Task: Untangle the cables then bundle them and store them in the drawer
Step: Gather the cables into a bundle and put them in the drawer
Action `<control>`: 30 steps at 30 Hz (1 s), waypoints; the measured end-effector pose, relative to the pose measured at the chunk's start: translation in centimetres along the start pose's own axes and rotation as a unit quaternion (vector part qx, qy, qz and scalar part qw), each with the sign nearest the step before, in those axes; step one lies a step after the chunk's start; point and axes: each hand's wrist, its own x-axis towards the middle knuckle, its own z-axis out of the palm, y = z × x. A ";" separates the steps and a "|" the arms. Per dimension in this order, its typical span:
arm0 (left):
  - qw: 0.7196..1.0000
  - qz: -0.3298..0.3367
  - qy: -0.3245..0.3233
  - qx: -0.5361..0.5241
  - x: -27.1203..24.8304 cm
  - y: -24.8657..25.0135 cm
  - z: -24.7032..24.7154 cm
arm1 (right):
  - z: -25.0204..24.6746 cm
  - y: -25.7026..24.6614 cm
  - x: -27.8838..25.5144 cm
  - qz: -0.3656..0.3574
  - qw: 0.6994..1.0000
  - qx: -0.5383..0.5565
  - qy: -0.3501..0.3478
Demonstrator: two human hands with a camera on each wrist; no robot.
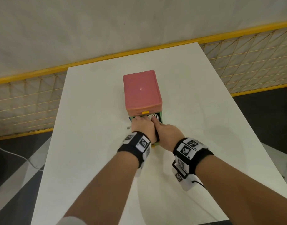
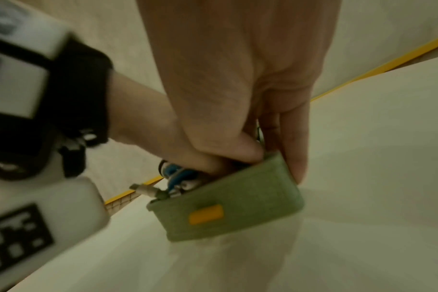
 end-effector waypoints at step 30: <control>0.940 -0.028 0.021 -0.339 -1.0 -1.1 2.4 | 0.4 -0.3 -1.2 -0.009 1.000 -0.018 0.005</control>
